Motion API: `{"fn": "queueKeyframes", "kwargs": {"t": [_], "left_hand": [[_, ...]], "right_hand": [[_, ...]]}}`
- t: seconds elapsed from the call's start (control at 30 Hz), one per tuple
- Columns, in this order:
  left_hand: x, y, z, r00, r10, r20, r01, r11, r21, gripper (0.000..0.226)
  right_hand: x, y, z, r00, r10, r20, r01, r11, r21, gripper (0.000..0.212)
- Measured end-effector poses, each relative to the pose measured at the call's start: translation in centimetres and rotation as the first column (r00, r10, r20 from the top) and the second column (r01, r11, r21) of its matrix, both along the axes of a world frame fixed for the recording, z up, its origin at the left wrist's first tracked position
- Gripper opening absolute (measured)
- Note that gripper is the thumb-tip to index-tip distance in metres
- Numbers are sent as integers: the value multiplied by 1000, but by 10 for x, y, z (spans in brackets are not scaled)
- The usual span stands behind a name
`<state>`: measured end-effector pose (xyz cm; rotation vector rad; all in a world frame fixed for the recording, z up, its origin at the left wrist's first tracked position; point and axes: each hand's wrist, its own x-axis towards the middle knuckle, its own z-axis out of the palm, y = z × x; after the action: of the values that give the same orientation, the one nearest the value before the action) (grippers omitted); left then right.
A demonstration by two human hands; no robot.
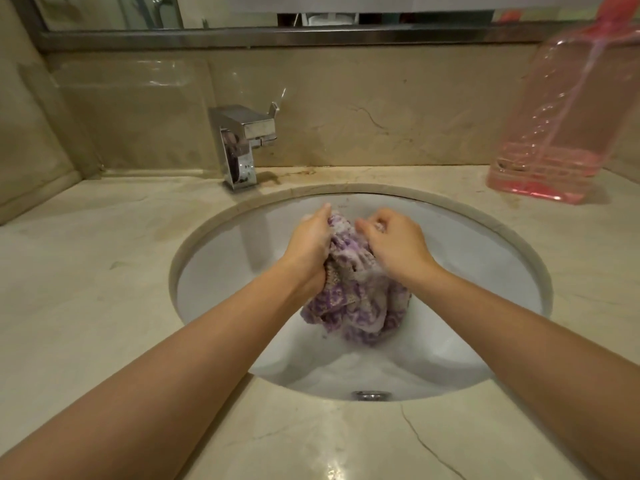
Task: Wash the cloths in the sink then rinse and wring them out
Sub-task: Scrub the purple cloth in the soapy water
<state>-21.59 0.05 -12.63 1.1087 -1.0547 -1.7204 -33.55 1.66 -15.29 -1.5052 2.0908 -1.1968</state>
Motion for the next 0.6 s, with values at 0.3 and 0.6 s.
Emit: {"fn": "queueKeyframes", "kwargs": {"t": [0.3, 0.6], "left_hand": [[26, -23, 9, 982, 188, 33, -185, 980, -70, 32], [24, -24, -1, 760, -187, 623, 308, 947, -91, 99]], "right_hand": [[-5, 14, 3, 824, 518, 230, -565, 721, 400, 101], [-33, 11, 10, 875, 273, 400, -318, 947, 48, 6]]}}
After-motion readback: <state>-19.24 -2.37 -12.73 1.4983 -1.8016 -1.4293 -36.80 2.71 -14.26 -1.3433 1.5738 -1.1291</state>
